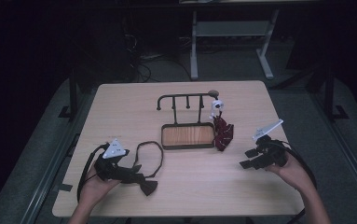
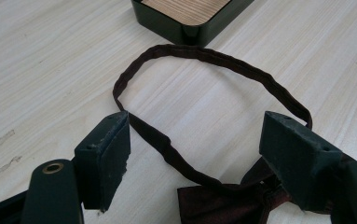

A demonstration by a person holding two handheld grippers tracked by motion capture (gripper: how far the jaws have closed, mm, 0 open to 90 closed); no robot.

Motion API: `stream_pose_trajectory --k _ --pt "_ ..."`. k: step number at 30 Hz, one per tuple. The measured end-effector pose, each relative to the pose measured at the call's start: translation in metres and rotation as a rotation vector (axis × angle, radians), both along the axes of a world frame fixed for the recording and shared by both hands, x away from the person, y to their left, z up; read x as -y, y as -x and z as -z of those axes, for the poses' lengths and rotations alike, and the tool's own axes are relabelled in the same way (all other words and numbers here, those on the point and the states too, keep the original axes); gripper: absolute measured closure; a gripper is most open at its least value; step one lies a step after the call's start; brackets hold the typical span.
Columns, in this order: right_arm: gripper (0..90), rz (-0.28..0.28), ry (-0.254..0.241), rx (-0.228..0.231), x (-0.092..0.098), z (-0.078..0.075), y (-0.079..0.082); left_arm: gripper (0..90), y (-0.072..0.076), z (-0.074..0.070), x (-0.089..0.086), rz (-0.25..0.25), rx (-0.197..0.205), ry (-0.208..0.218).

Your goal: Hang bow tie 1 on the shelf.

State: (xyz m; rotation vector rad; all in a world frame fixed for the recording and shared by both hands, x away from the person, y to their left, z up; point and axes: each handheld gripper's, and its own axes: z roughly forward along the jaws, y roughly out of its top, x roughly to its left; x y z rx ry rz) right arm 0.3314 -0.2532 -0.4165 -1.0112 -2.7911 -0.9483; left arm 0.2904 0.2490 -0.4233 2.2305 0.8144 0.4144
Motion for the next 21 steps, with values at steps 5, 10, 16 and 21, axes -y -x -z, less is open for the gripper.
stream_pose_trajectory --k 5,10,16,21 --pt "40.2 0.019 -0.013 0.009 0.001 0.002 0.006 25.1 -0.001 0.001 0.001 0.006 0.0 -0.005" --pt "39.1 0.051 -0.042 0.036 0.004 0.006 0.013 25.1 -0.001 0.001 0.001 0.006 0.002 -0.007" --pt "36.7 0.067 -0.065 0.032 0.007 0.01 0.018 24.5 -0.002 -0.001 0.001 0.001 -0.006 -0.002" --pt "35.2 0.088 -0.058 0.034 0.009 0.018 0.025 24.6 -0.002 -0.001 0.003 0.004 -0.007 -0.001"
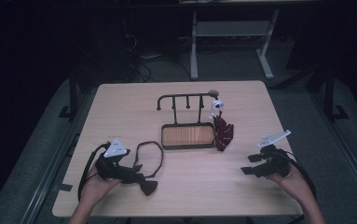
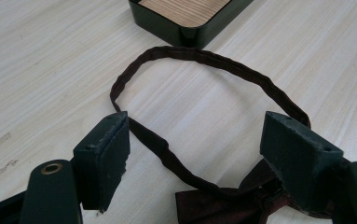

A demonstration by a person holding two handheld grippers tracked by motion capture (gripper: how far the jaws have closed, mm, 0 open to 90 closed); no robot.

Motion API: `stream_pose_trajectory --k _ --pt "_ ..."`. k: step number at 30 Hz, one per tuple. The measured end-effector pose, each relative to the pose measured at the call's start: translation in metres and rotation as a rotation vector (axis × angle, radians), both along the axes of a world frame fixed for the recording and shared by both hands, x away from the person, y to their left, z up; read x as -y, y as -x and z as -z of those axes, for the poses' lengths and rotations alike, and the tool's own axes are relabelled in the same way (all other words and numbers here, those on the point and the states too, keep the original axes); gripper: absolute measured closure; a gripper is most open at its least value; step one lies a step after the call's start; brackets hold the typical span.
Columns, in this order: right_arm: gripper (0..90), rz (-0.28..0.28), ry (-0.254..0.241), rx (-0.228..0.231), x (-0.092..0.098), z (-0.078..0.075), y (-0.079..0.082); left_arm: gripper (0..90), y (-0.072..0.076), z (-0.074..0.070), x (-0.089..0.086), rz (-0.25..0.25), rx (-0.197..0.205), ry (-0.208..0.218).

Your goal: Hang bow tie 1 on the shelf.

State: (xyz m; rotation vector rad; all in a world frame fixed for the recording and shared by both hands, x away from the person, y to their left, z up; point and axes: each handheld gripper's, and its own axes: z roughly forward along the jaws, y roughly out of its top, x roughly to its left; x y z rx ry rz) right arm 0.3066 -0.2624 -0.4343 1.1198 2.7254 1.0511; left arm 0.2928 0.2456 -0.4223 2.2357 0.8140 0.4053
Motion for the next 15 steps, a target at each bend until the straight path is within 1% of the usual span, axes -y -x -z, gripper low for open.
stream_pose_trajectory --k 1,2,3,5,7,10,12,14,15 --pt "35.2 0.004 0.002 0.011 0.0 0.001 0.001 24.7 -0.002 -0.001 0.0 0.004 -0.002 -0.008" --pt "35.3 0.01 0.002 0.025 0.002 0.001 0.003 25.2 -0.002 -0.001 0.001 -0.009 -0.008 -0.003" --pt "35.2 0.019 -0.004 0.023 0.002 0.001 0.003 25.5 -0.004 -0.003 0.002 -0.009 -0.003 -0.018" --pt "35.2 0.029 -0.007 0.039 0.004 0.002 0.004 29.0 -0.007 -0.005 0.003 -0.007 -0.021 -0.019" --pt "35.2 0.036 -0.011 0.039 0.006 0.003 0.005 31.3 -0.011 -0.007 0.006 -0.01 -0.021 -0.033" --pt "35.3 0.049 -0.006 0.036 0.007 0.004 0.005 36.6 -0.019 -0.011 0.01 -0.01 -0.04 -0.065" --pt "35.3 0.052 -0.008 0.041 0.007 0.004 0.005 36.9 -0.025 -0.013 0.013 -0.017 -0.051 -0.083" --pt "35.2 0.052 -0.008 0.043 0.007 0.005 0.005 36.0 -0.033 -0.015 0.016 -0.034 -0.044 -0.106" --pt "35.2 0.053 -0.008 0.044 0.007 0.005 0.005 36.1 -0.036 -0.016 0.016 -0.036 -0.044 -0.108"
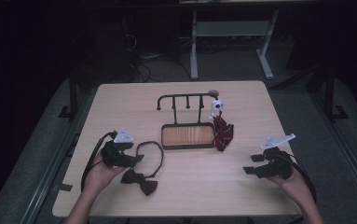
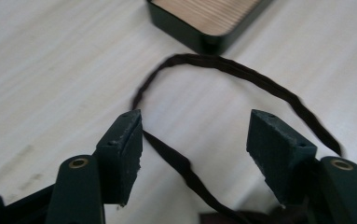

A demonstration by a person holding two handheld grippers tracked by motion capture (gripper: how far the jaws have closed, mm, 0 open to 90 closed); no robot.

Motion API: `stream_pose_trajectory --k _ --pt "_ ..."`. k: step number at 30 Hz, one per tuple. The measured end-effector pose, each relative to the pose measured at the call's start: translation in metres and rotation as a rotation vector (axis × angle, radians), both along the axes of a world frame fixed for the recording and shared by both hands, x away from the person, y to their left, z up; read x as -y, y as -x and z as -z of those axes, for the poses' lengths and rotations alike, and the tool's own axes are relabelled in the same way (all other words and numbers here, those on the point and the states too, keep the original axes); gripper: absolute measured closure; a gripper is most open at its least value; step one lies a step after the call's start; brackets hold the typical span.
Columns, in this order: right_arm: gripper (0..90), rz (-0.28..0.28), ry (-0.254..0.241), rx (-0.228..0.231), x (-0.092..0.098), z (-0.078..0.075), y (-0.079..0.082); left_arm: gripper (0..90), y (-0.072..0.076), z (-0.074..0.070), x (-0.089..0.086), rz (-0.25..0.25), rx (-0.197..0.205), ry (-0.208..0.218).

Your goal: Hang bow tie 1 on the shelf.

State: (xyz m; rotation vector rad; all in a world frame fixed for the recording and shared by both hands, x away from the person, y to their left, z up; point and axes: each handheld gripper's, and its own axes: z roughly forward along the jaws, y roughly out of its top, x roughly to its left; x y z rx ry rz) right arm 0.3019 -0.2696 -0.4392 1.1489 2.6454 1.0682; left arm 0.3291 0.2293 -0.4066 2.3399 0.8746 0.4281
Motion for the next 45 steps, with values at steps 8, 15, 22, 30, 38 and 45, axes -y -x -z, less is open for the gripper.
stream_pose_trajectory --k 8,15,22,30,38,45 --pt "35.5 -0.016 0.017 0.01 -0.001 -0.001 0.001 45.4 -0.025 0.015 0.002 -0.07 -0.112 0.008" --pt "35.4 0.0 0.017 0.031 0.0 -0.002 0.001 52.6 -0.036 0.026 -0.002 -0.097 -0.139 -0.047" --pt "35.5 -0.006 0.007 0.067 -0.004 -0.004 0.002 61.0 -0.036 0.034 0.0 -0.085 -0.138 -0.057" --pt "35.5 -0.001 -0.005 0.106 -0.006 -0.004 0.002 72.3 -0.039 0.038 0.0 -0.09 -0.16 -0.064" --pt "35.4 0.007 -0.015 0.135 -0.005 -0.006 0.003 82.5 -0.039 0.04 0.001 -0.069 -0.165 -0.076" --pt "35.5 0.012 -0.019 0.132 -0.005 -0.006 0.004 89.6 -0.037 0.04 0.003 -0.054 -0.16 -0.082"
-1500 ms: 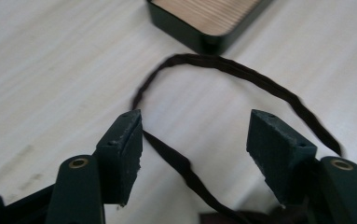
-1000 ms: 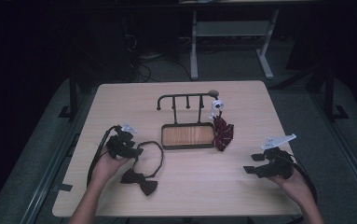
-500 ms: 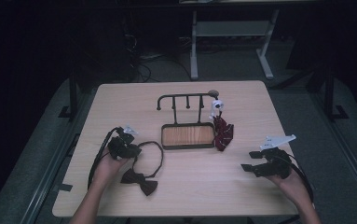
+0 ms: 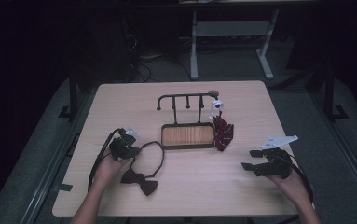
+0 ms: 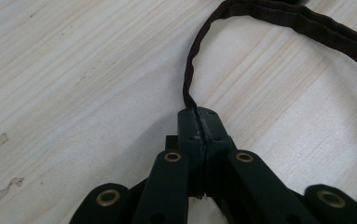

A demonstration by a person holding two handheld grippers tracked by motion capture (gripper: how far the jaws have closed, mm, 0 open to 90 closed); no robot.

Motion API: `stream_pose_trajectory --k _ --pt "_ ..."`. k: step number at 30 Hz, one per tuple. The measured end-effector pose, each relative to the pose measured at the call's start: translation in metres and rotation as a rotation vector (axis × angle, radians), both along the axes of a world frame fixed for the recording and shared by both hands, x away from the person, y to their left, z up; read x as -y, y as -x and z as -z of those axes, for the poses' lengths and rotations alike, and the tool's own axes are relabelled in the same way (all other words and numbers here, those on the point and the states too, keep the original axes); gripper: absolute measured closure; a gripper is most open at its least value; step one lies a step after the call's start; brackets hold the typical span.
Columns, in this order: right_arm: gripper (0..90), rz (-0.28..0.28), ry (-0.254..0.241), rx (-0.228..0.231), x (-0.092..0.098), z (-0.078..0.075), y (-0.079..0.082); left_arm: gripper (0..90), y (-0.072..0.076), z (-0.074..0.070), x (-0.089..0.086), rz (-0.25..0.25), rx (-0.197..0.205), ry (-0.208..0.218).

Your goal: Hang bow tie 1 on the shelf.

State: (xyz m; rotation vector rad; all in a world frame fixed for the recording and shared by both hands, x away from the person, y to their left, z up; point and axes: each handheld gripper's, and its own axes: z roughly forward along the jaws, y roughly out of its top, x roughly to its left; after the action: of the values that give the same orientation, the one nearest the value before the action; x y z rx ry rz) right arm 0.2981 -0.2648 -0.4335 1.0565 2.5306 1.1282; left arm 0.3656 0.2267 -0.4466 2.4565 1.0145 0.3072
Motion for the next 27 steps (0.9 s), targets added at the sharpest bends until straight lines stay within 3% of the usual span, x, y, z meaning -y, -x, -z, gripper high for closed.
stream_pose_trajectory --k 12,16,21,27 --pt "35.5 0.001 0.014 0.013 0.002 0.003 0.0 89.7 0.014 -0.016 -0.011 0.034 0.033 0.024" --pt "35.5 0.011 0.008 0.014 0.006 0.004 0.0 89.6 0.02 -0.022 -0.014 0.058 0.044 0.058" --pt "35.5 0.015 0.009 0.014 0.007 0.004 0.0 89.7 0.024 -0.03 -0.011 0.078 0.051 0.081" --pt "35.5 0.011 0.012 0.012 0.007 0.005 -0.001 89.8 0.028 -0.037 -0.006 0.114 0.058 0.079"
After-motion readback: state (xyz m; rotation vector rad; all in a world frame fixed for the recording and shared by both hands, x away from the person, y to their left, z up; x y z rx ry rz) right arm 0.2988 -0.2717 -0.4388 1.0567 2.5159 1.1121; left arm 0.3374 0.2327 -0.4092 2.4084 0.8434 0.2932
